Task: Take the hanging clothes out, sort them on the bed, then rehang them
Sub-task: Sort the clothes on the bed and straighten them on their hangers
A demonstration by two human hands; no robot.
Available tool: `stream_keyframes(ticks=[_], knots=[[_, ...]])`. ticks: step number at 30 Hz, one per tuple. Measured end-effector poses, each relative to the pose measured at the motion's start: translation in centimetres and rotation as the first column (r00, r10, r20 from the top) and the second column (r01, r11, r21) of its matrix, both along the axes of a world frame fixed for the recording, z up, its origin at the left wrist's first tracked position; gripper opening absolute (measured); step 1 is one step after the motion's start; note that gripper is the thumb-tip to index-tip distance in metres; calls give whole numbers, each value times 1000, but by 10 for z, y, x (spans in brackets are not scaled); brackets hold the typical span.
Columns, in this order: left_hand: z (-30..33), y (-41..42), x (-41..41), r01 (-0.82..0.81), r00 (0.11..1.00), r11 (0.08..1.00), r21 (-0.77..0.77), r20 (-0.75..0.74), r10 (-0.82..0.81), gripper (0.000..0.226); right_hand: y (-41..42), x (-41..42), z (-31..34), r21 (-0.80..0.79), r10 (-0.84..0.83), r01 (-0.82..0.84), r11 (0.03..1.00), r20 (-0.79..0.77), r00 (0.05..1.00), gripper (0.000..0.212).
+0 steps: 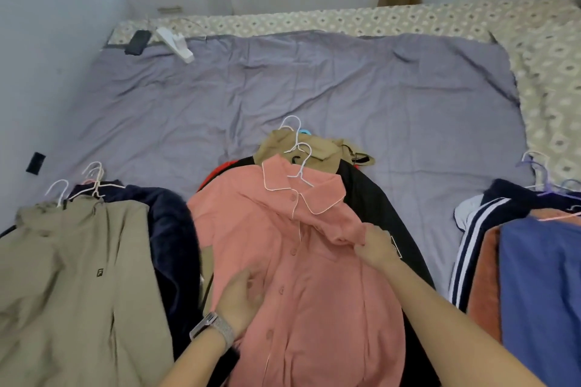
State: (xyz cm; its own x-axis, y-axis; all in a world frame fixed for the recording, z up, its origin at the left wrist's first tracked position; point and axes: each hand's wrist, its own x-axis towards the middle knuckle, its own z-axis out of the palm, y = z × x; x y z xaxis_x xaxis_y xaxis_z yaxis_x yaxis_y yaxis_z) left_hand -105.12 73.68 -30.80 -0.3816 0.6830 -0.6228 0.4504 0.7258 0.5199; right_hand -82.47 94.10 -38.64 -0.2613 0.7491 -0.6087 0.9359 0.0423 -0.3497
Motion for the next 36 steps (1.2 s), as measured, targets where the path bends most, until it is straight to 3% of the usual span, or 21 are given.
stream_keyframes(ticks=[3,9,12,14,17,20,25,30,36], knots=[[-9,-11,-10,6,998,999,-40,-55,-8,53,20,-23,-6,-24,-48,47,999,-42,998,22],[-17,-37,-19,-60,996,994,-87,-71,54,50,31,-51,-43,-119,-304,284,951,-210,929,50],[-16,-47,-16,-67,996,995,-79,-65,62,45,24,-62,-40,-97,-361,348,932,-234,902,45],[-12,-52,-9,-96,994,994,-55,-59,93,40,14,-65,-28,3,-343,355,935,-250,905,32],[-9,-59,3,-127,990,992,-19,-71,125,35,-11,-61,3,132,-329,405,905,-387,861,46],[1,-62,15,-20,993,1000,6,-119,21,40,-39,-46,37,141,-295,397,907,-458,838,50],[29,-67,23,117,977,990,74,-189,-101,44,-98,-12,92,38,-224,266,963,-430,874,53],[69,-74,23,91,973,969,230,-230,-36,49,-156,20,159,148,-111,165,975,-320,941,56],[120,-125,9,183,895,858,480,-442,57,52,-238,49,235,276,-42,151,949,-366,930,75]])
